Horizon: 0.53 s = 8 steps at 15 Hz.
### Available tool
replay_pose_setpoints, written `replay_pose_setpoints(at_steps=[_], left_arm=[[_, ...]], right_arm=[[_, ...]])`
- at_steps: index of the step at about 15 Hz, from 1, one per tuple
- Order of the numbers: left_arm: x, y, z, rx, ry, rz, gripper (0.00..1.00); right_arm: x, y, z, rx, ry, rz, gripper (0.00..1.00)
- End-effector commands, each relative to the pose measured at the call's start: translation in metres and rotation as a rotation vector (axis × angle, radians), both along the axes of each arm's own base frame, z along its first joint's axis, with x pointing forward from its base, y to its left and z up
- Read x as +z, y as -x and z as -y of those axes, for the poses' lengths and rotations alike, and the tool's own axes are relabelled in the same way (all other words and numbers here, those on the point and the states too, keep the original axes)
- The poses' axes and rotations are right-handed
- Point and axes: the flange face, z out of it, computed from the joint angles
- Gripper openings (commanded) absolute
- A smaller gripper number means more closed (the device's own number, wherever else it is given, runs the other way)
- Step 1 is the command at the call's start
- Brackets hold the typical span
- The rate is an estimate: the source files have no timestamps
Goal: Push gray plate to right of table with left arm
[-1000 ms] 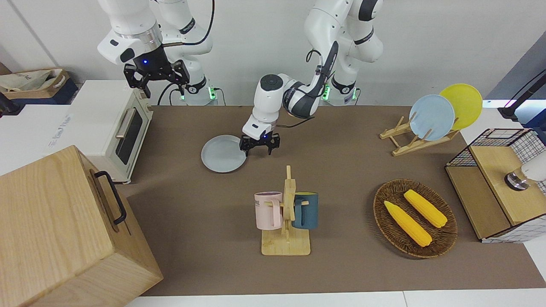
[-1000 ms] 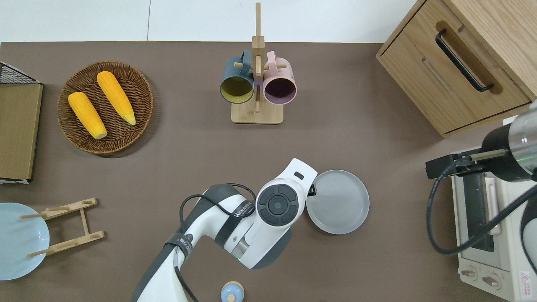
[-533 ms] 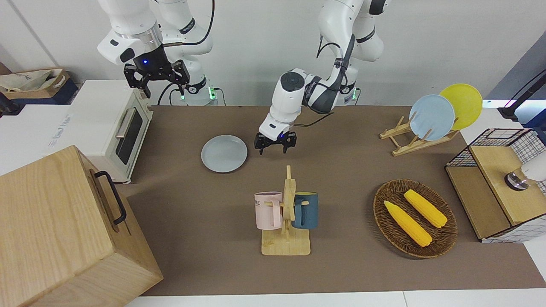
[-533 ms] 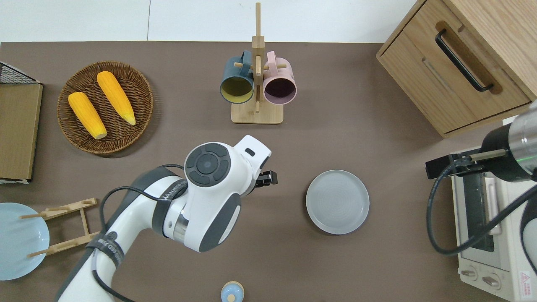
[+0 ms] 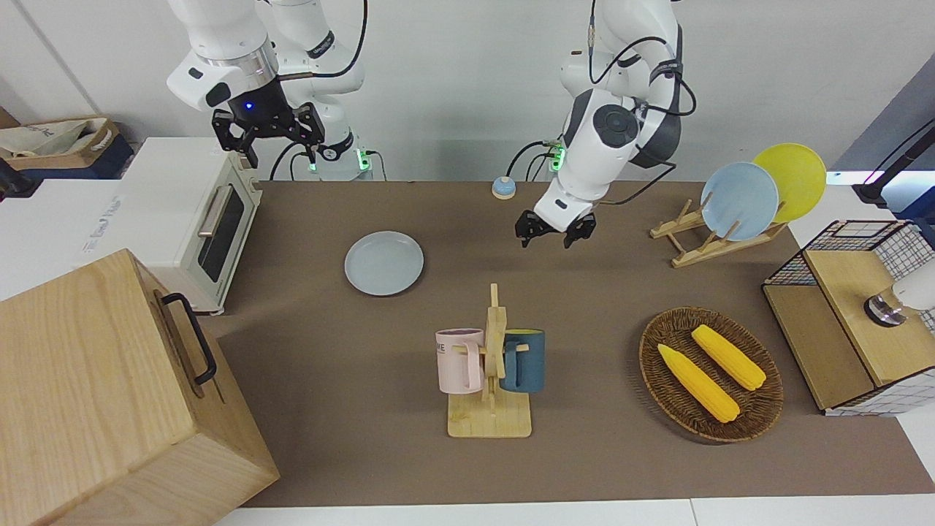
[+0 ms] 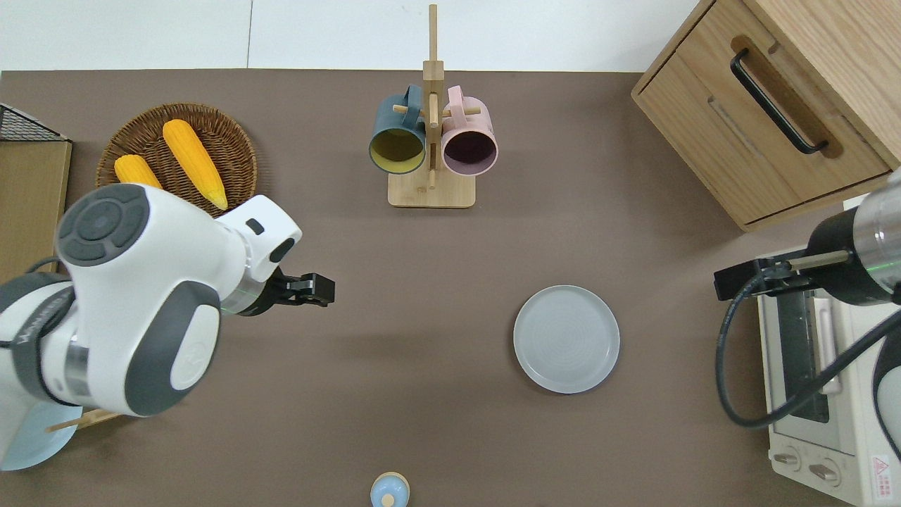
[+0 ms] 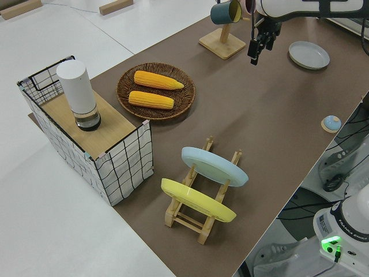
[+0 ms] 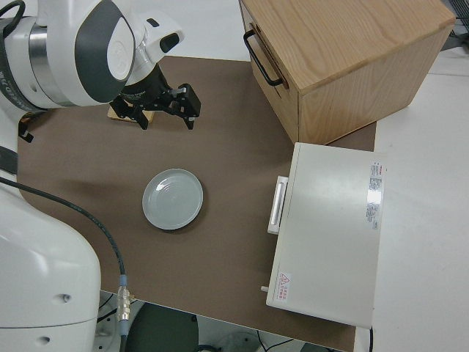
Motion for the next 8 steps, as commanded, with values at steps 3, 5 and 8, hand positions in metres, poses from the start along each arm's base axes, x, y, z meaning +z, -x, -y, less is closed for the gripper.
replay_pose_setpoints(at_steps=[3,5,8], left_arm=[[0.063,-0.011,-0.066,-0.089,-0.073,0.052,0.99],[0.091,-0.017,-0.096,-0.119,-0.065,0.083,0.99],[0.123,-0.020,-0.136,-0.174,-0.063,0.100,0.99]], right_arm=[[0.003,0.003,0.003,-0.003,-0.007,-0.004,0.983],[0.003,0.004,0.002,-0.003,-0.007,-0.006,0.983],[0.003,0.004,0.002,-0.002,-0.008,-0.006,0.983]])
